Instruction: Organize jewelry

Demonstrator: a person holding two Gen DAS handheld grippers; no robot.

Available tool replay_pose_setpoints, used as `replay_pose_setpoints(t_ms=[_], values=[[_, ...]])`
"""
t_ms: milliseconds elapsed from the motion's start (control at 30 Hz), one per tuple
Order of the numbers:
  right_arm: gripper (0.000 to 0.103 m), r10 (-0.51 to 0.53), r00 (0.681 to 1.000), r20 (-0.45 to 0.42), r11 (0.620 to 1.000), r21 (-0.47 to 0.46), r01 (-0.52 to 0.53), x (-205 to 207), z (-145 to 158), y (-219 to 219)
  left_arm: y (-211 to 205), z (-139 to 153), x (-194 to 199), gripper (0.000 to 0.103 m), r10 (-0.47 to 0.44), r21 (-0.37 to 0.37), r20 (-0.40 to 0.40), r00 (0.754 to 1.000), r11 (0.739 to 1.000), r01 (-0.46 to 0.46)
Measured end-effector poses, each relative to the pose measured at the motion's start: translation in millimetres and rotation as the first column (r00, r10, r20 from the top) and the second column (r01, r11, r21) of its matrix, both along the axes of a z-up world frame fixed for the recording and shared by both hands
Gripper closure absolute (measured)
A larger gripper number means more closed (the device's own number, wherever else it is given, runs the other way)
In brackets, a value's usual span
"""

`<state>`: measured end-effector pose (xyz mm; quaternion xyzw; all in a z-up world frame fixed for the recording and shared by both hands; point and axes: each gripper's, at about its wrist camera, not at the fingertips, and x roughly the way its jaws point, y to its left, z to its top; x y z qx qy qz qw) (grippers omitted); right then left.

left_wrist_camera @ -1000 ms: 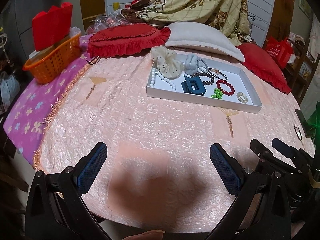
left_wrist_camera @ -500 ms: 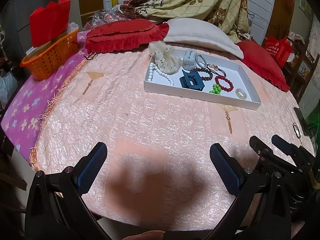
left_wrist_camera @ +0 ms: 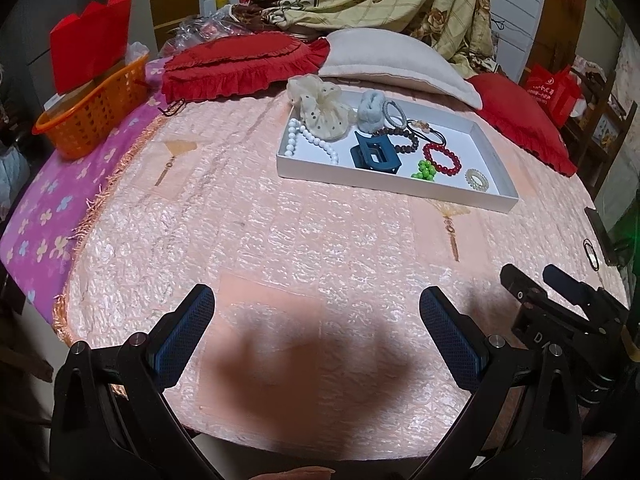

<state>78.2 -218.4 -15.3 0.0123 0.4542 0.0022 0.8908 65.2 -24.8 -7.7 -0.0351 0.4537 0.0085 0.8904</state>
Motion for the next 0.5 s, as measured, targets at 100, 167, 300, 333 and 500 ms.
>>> replay_pose_setpoints(t_ms=[100, 167, 300, 333, 500], values=[[0.045, 0.012, 1.0, -0.007, 1.0, 0.001, -0.012, 0.2, -2.7, 2.6, -1.8, -0.6, 0.5, 0.0, -0.004, 0.001, -0.003, 1.0, 1.0, 0.004], [0.045, 0.017, 1.0, -0.007, 1.0, 0.0, -0.017, 0.0, -3.3, 3.7, -1.9, -0.9, 0.9, 0.0, -0.005, 0.002, -0.005, 1.0, 1.0, 0.005], [0.045, 0.015, 1.0, -0.004, 1.0, -0.002, -0.015, -0.1, -3.2, 2.6, -2.1, -2.4, 1.5, 0.0, -0.005, 0.003, -0.012, 1.0, 1.0, 0.005], [0.045, 0.013, 1.0, -0.005, 1.0, -0.001, -0.013, 0.0, -3.4, 2.3, -2.3, -2.8, 1.7, 0.0, -0.003, 0.005, -0.013, 1.0, 1.0, 0.003], [0.045, 0.012, 1.0, -0.016, 1.0, 0.0, -0.012, 0.5, -6.1, 2.1, -0.8, -5.5, 3.1, 0.0, 0.006, 0.004, -0.024, 1.0, 1.0, -0.006]])
